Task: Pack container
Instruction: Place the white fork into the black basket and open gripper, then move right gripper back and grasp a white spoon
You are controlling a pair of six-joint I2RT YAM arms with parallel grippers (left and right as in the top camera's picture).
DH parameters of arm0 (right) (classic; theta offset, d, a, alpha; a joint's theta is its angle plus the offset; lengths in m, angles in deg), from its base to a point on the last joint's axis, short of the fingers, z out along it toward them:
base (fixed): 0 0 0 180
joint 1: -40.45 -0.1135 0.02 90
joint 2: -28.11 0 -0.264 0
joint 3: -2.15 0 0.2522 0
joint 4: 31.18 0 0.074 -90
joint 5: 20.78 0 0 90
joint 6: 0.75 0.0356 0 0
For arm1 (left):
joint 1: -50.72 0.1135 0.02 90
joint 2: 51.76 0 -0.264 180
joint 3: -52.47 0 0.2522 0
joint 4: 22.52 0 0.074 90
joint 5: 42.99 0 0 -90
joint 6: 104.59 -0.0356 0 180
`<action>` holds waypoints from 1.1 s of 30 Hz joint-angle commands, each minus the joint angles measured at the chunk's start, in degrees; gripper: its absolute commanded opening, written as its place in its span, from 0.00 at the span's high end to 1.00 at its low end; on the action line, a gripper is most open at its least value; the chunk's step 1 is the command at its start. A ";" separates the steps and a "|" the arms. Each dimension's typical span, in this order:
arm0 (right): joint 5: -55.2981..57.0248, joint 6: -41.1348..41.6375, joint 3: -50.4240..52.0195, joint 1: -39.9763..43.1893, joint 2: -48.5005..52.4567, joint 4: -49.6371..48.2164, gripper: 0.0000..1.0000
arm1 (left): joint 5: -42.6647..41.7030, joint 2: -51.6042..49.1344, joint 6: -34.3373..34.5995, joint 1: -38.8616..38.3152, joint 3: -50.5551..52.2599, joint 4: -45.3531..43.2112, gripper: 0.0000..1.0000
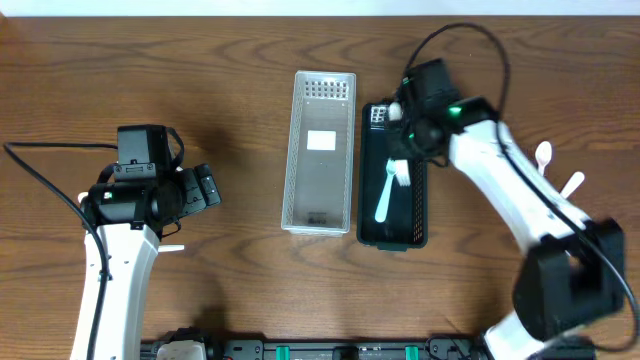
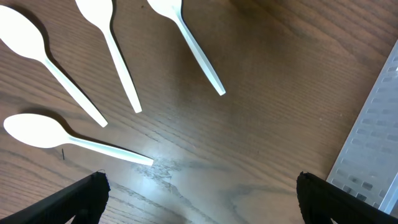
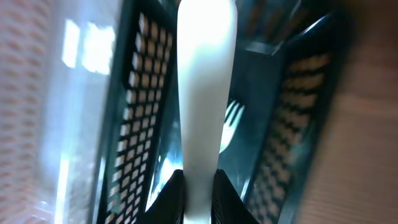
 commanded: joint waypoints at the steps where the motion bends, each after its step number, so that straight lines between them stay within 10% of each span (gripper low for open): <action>1: 0.00 1.60 0.61 -1.42 3.72 0.07 0.84 | 0.50 -0.33 -0.98 0.28 -1.27 0.11 0.02; 7: 0.28 -0.48 -1.22 -0.33 2.45 -0.20 0.48 | 0.50 -0.33 -0.98 0.28 -1.27 0.11 0.02; 19: 7.34 -0.79 -9.05 22.01 -8.15 5.75 0.33 | 0.50 -0.33 -0.98 0.28 -1.27 0.11 0.02; 33: 7.32 -5.35 -7.98 40.70 6.32 7.80 0.27 | 0.50 -0.33 -0.98 0.28 -1.27 0.11 0.02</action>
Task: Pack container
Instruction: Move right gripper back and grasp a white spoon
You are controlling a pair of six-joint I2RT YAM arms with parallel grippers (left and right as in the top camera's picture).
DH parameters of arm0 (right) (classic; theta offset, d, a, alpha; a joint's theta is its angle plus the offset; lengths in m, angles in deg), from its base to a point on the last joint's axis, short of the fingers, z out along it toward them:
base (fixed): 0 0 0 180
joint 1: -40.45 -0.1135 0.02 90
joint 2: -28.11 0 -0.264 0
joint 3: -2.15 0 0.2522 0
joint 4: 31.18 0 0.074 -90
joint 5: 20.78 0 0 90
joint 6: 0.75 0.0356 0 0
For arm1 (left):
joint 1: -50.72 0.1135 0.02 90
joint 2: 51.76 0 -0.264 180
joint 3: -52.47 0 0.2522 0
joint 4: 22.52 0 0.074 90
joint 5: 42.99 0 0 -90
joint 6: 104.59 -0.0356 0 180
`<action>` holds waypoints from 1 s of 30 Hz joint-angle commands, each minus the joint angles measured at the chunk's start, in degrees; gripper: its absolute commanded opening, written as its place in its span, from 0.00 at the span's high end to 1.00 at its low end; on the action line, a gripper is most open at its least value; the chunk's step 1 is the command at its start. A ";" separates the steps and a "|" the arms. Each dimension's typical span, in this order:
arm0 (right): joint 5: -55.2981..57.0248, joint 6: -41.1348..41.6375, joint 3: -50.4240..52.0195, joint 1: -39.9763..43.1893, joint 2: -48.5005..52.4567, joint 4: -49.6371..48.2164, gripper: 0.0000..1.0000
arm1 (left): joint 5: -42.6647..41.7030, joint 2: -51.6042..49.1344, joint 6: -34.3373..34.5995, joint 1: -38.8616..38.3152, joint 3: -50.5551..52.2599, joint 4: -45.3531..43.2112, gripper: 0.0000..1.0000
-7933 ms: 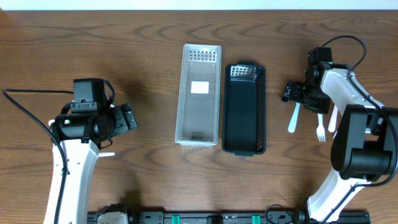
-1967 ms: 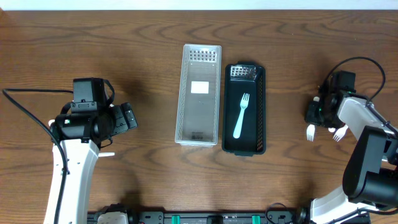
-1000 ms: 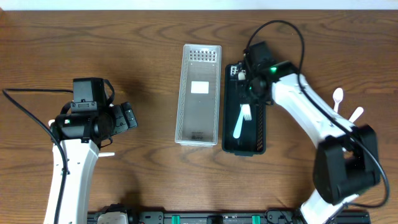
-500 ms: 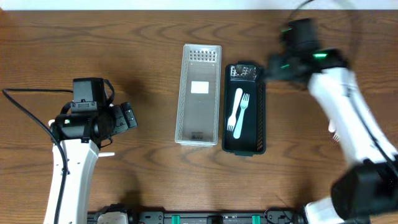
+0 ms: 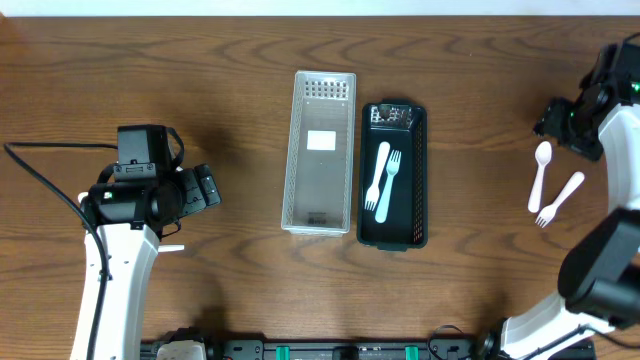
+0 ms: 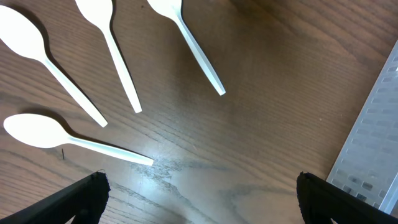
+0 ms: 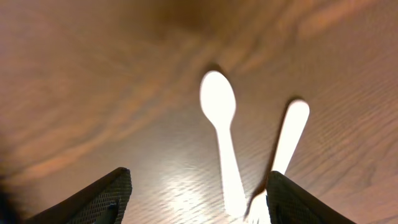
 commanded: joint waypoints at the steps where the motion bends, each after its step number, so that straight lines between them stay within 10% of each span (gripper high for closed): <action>1: 0.17 -1.64 0.42 1.25 3.37 0.24 0.27 | 0.50 -0.31 -0.96 0.28 -1.27 0.11 0.02; 30: -0.33 -5.03 4.68 1.51 15.39 -2.12 0.23 | 0.50 -0.31 -0.98 0.28 -1.27 -0.96 0.02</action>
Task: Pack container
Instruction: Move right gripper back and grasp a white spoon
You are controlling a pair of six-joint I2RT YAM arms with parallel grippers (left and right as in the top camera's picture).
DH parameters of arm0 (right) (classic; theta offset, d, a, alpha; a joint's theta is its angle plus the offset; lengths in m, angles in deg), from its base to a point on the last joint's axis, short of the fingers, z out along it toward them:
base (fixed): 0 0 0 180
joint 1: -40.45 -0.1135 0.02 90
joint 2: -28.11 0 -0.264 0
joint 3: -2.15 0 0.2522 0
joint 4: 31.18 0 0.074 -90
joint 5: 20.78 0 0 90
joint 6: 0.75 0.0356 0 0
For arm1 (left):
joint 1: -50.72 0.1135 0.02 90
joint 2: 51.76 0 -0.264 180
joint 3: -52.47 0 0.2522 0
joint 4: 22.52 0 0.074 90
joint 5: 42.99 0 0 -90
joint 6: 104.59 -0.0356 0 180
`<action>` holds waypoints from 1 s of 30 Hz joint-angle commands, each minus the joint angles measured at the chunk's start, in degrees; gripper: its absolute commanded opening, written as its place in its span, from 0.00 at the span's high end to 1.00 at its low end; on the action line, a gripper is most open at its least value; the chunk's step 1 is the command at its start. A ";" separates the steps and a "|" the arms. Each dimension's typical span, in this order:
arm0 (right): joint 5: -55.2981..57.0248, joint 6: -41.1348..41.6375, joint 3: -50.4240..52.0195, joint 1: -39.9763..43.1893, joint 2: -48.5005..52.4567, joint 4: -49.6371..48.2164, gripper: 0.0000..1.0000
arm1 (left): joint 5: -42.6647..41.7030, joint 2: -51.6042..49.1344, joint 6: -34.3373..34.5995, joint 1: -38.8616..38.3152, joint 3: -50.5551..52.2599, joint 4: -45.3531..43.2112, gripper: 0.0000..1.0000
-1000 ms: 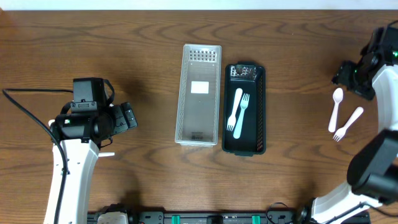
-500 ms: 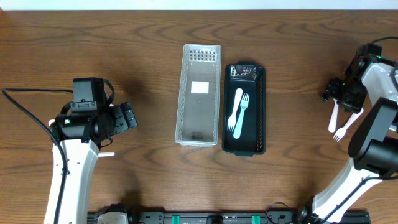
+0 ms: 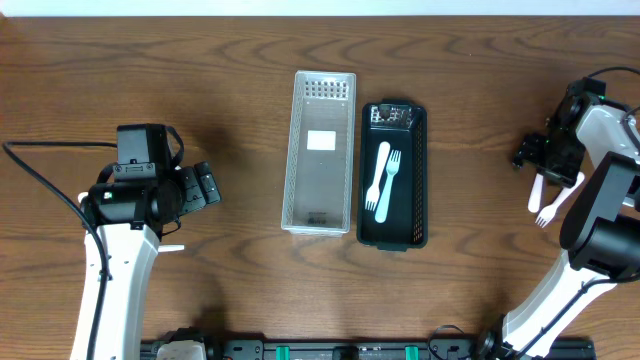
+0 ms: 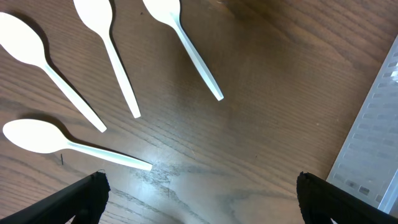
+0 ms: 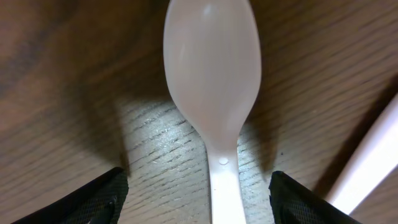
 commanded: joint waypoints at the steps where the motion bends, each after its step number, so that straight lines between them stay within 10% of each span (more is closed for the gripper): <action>1: -0.04 -0.90 2.10 0.33 0.83 -0.96 0.23 | 0.50 -0.31 -0.98 0.28 -1.27 0.04 0.02; 11: -0.02 -0.85 3.78 0.33 0.83 -2.29 0.31 | 0.50 -0.31 -0.98 0.28 -1.27 0.04 0.02; 30: -0.04 -0.83 3.78 0.31 0.81 -3.26 0.84 | 0.50 -0.31 -0.96 0.28 -1.27 0.07 0.02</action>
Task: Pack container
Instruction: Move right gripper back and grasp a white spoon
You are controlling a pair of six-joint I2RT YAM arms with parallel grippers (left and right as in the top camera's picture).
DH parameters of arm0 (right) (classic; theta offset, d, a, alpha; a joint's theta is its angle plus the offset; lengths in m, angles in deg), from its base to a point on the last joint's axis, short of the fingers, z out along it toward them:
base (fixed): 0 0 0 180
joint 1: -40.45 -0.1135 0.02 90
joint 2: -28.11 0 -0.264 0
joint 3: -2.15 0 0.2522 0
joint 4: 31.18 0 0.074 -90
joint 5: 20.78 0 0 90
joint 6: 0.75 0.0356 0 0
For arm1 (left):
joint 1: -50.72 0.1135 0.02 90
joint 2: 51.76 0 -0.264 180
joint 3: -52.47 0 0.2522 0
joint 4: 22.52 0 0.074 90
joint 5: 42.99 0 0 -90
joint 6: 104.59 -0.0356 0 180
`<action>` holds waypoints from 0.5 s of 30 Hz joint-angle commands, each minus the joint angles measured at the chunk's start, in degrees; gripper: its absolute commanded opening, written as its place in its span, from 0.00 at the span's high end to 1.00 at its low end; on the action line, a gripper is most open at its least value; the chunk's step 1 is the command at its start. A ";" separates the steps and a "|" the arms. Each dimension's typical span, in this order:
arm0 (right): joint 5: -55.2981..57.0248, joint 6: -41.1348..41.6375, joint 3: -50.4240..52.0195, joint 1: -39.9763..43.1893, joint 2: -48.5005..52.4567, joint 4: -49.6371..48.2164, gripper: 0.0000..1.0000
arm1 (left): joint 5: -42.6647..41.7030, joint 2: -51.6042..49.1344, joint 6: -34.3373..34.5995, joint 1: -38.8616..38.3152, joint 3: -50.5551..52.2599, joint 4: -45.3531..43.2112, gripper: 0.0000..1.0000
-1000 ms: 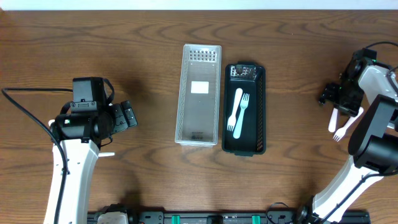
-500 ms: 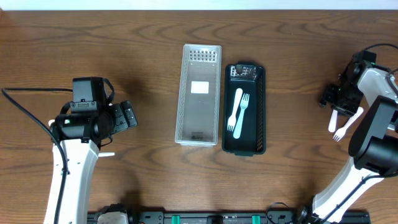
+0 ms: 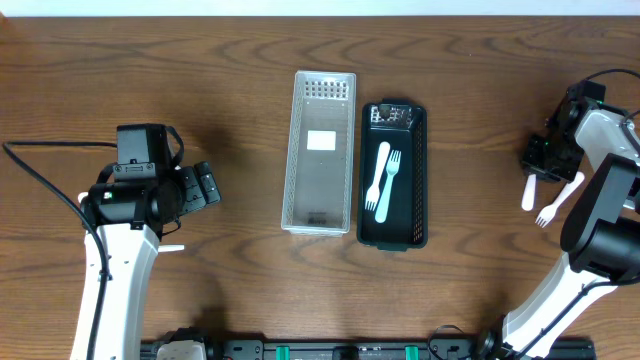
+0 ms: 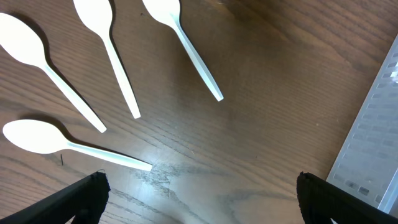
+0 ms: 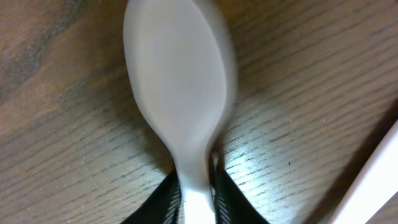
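Note:
The black container stands at mid table with two white utensils lying in it, at least one of them a fork. At the far right, my right gripper is shut on the neck of a white spoon that lies low on the wood. A white fork lies just beside it. My left gripper is open and holds nothing. It hangs above several white spoons on the left of the table.
A white perforated basket stands directly left of the black container, touching it. The left arm's body covers the spoons in the overhead view. The right arm runs along the table's right edge.
My right gripper was open astride the white spoon; now it is shut on the spoon's neck. The spoon has shifted slightly left in the overhead view. The left arm has not moved.
First my right gripper held a white utensil over the black container, where one fork lay. Then two utensils lay in the container and the gripper stood open at the far right, near a spoon and fork. It then straddled the spoon and now grips it.

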 commanded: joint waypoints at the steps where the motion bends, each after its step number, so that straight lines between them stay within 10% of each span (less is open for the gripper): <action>1: 0.76 0.00 1.92 0.15 1.49 -0.31 0.85 | 0.48 -0.31 -0.96 0.28 -1.27 0.15 0.02; 4: -0.13 -0.04 1.90 0.15 1.46 -0.24 0.99 | 0.50 -0.31 -0.96 0.28 -1.27 0.15 0.02; 15: -3.50 0.42 -4.39 -4.04 -6.86 5.68 0.99 | 0.50 -0.31 -0.96 0.28 -1.27 0.11 0.02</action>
